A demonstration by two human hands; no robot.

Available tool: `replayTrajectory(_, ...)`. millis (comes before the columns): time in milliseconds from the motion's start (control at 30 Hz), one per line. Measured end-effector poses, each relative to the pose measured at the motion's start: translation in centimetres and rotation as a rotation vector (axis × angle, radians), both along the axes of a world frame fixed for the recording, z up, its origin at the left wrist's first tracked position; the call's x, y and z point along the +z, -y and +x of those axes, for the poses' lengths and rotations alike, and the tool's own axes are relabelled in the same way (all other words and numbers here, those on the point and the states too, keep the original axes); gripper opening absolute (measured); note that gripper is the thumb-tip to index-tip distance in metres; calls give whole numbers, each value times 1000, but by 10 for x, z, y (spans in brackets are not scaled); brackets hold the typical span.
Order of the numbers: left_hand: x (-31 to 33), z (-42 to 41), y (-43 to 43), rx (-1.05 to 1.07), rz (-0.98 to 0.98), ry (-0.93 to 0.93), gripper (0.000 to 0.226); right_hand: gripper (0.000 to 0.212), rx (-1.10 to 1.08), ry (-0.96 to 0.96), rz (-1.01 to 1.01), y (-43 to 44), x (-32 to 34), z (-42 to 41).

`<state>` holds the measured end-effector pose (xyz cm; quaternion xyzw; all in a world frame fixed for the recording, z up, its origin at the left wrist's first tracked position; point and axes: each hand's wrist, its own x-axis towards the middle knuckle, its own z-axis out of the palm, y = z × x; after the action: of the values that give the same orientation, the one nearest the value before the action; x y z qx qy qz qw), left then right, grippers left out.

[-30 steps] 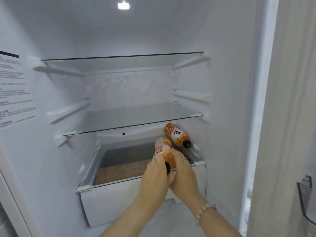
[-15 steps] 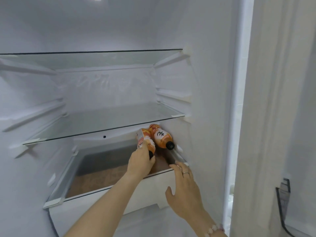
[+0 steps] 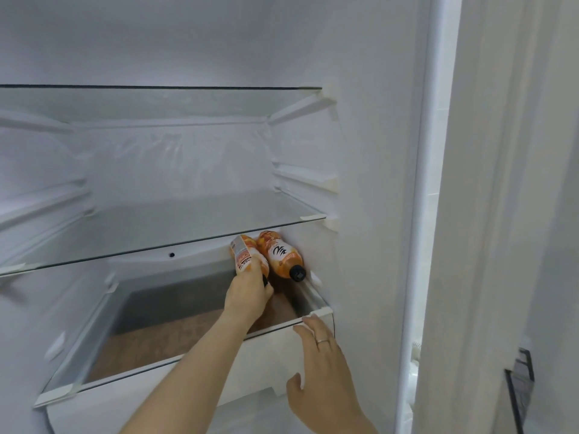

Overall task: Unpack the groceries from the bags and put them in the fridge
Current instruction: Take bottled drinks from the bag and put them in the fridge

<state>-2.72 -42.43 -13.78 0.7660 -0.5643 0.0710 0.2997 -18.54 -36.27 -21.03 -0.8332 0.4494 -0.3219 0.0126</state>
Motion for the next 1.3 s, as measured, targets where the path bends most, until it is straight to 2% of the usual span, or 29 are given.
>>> replayTrajectory(167, 1, 4, -2, -21, 51, -8, 47, 85, 27, -27, 89, -5, 11, 8)
replayTrajectory(267, 5, 13, -7, -60, 174, -36, 66, 94, 1, -59, 89, -7, 14, 8)
replayTrajectory(400, 8, 23, -21, -53, 270, 6, 92, 89, 6, -48, -8, -8, 7, 8)
replayTrajectory(500, 7, 25, -39, -29, 235, 13, 81, 89, -8, -59, 4, -17, 7, 9)
replayTrajectory(600, 7, 27, -65, 33, 282, 162, 66, 82, 55, -72, 50, -23, 5, 15)
replayTrajectory(667, 5, 31, -87, 79, 319, 268, 63, 80, 64, -65, 29, -27, 4, 23)
replayTrajectory(833, 13, 36, -153, 188, 215, 294, 61, 75, 162, -8, 6, -43, 21, 45)
replayTrajectory(900, 19, 37, -180, 189, 190, 318, 59, 69, 199, -50, 24, -57, 41, 42)
replayTrajectory(1100, 35, 22, -238, 163, 96, 312, 80, 64, 201, -167, -183, -79, 95, 11)
replayTrajectory(1300, 39, -35, -282, 86, 28, 441, 81, 62, 80, -236, -315, -127, 112, -45)
